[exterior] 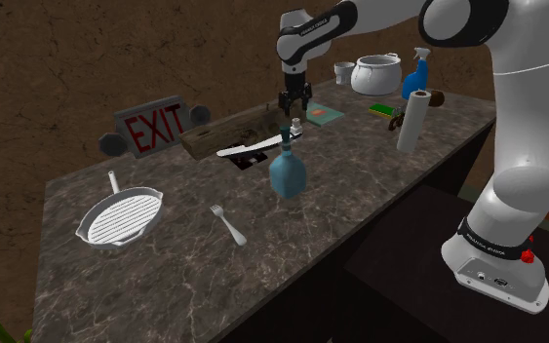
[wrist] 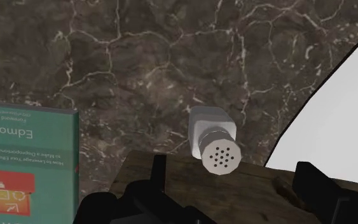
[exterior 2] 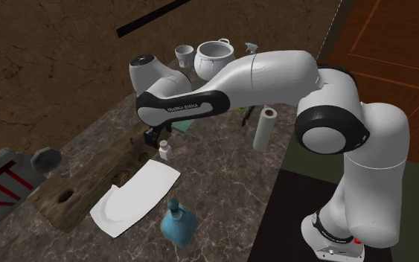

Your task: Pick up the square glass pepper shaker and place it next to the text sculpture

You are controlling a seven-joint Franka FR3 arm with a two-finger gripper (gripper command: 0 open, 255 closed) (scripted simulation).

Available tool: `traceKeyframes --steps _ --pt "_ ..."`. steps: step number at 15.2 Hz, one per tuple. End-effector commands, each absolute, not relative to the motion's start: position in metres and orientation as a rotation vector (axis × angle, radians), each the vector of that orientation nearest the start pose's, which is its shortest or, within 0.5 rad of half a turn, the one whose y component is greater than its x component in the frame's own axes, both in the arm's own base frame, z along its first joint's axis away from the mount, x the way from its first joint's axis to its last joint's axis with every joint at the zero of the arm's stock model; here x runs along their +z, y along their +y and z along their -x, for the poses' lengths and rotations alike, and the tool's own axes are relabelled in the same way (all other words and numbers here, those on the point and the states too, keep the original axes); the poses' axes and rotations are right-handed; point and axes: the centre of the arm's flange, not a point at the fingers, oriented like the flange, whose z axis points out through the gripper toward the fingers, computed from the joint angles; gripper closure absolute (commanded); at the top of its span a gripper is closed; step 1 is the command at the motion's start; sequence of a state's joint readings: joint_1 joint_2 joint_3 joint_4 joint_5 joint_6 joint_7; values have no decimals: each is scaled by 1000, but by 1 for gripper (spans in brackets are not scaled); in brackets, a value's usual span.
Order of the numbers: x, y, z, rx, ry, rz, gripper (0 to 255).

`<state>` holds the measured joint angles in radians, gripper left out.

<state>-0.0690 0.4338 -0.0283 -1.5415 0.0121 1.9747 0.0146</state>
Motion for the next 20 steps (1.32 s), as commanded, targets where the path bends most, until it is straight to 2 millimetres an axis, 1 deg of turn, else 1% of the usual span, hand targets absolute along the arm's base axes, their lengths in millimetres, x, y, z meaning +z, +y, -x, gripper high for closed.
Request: traceKeyframes --steps 1,5,13,14,20 --pt "393 -63 -680 0 179 3137 0" --pt "374 -63 -680 0 179 3137 0" --pt "374 -63 -680 0 179 3137 0" --pt "374 -63 -680 0 179 3137 255" --pt "374 -63 -680 0 179 3137 255"
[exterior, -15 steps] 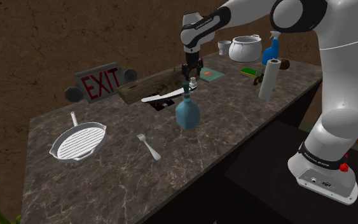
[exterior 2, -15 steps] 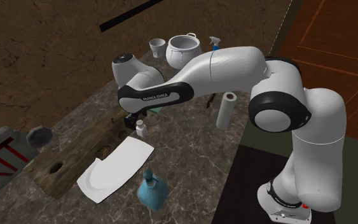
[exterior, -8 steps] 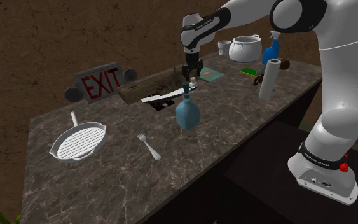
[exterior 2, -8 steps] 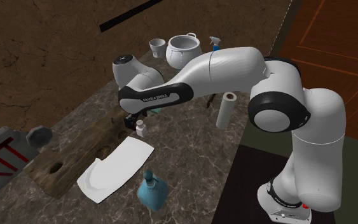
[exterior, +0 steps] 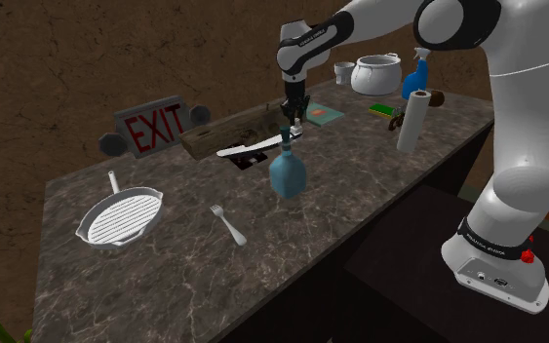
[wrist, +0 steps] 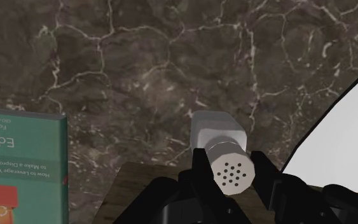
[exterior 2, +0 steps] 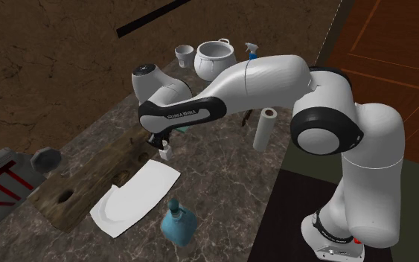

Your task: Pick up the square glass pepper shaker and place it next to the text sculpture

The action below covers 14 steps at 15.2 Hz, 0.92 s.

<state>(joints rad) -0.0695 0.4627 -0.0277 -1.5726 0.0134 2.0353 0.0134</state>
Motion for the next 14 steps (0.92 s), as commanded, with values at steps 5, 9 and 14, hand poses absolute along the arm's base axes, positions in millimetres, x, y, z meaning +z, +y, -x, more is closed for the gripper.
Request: traceKeyframes --steps 5,9,14 --pt "384 -63 -680 0 179 3137 255" --pt "405 -63 -680 0 179 3137 255" --pt "432 -63 -680 0 179 3137 255"
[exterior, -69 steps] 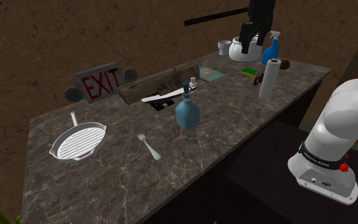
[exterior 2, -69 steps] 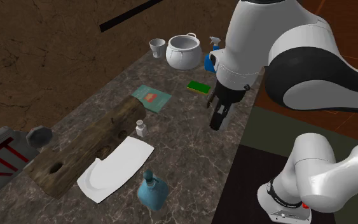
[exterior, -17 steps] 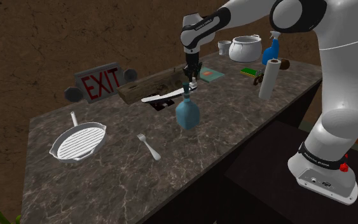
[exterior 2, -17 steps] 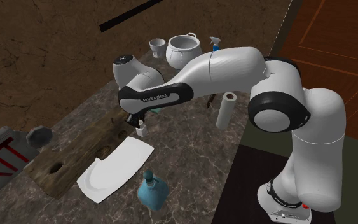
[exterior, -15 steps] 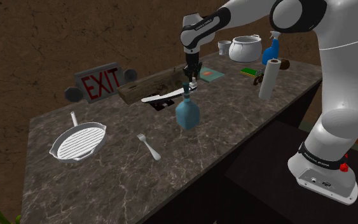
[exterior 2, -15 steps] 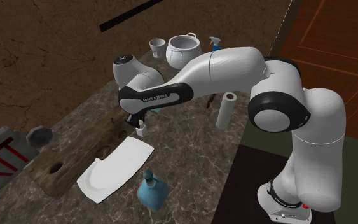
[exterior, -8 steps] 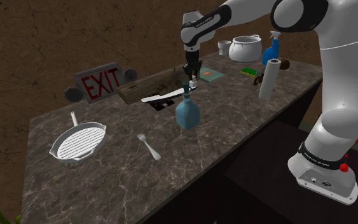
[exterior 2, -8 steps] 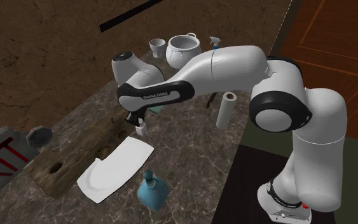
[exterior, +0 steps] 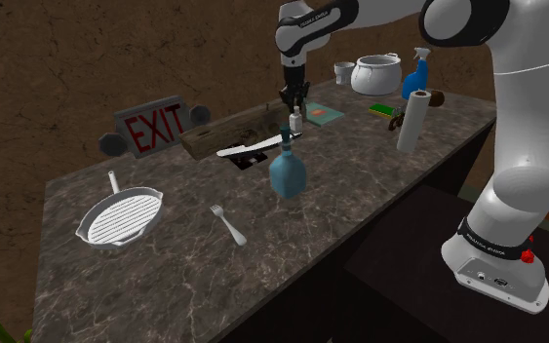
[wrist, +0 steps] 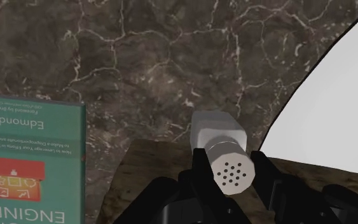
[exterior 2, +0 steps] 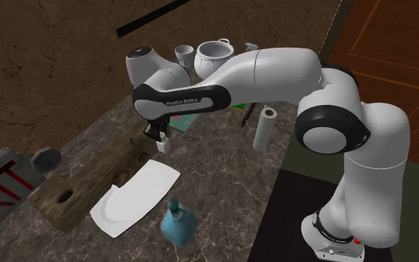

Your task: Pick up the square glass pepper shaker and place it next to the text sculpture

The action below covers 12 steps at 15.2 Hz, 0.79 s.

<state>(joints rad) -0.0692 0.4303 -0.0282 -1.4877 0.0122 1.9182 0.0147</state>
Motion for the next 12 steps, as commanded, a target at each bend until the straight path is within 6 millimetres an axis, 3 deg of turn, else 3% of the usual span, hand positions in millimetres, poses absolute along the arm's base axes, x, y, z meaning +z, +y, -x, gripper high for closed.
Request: traceKeyframes --steps 1,12 --pt "437 -63 -680 0 179 3137 255" --pt "495 -63 -680 0 179 3137 255"
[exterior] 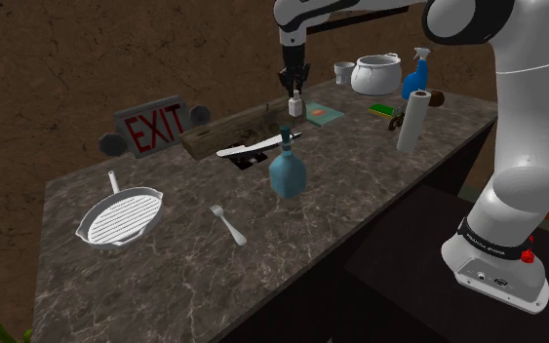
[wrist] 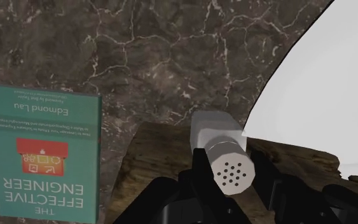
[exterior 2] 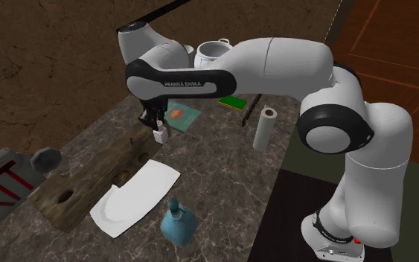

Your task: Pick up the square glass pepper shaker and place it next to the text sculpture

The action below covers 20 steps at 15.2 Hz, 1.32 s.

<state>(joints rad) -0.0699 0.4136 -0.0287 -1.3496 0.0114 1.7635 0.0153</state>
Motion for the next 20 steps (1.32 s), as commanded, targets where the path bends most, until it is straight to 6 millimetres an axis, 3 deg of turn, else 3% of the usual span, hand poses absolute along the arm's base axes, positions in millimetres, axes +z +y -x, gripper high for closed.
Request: traceKeyframes --steps 1,10,20 --pt "500 -63 -680 0 179 3137 255" --pt "544 -63 -680 0 179 3137 255" --pt "544 -163 -594 0 179 3137 255"
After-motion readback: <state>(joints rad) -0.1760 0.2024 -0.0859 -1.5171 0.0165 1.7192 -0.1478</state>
